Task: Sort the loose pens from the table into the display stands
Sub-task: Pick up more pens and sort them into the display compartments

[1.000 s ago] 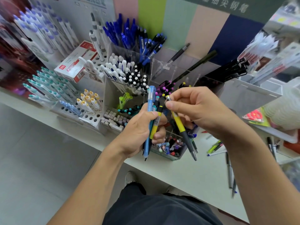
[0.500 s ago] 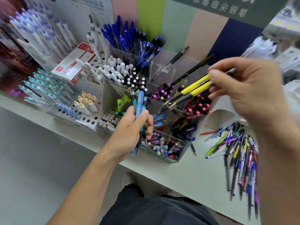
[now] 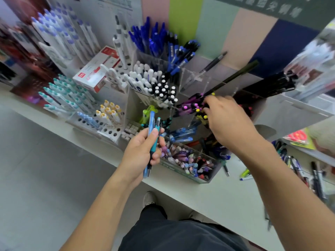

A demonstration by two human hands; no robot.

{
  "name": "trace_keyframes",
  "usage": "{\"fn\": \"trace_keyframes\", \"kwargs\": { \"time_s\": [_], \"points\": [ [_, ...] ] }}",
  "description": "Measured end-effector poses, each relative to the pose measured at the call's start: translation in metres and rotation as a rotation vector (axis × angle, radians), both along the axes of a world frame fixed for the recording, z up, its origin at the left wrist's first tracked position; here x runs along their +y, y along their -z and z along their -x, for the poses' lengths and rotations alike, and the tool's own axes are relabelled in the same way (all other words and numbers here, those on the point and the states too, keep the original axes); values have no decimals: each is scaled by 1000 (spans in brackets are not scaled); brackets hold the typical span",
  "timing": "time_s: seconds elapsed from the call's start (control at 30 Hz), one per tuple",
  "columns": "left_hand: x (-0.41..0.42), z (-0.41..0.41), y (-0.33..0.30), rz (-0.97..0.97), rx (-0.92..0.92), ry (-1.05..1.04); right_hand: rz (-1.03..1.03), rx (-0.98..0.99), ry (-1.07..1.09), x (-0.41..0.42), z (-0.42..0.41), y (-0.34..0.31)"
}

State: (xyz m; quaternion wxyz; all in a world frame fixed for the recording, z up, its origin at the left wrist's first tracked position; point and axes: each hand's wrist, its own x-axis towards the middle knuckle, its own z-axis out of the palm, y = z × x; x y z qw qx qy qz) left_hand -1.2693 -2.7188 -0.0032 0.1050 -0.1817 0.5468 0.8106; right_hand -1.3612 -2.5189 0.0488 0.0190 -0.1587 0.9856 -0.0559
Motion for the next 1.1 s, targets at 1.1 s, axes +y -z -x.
{"fn": "trace_keyframes", "kwargs": {
  "time_s": [1.1],
  "points": [
    [-71, -9, 26, 105, -132, -117, 798, 150, 29, -73, -17, -1]
  ]
}}
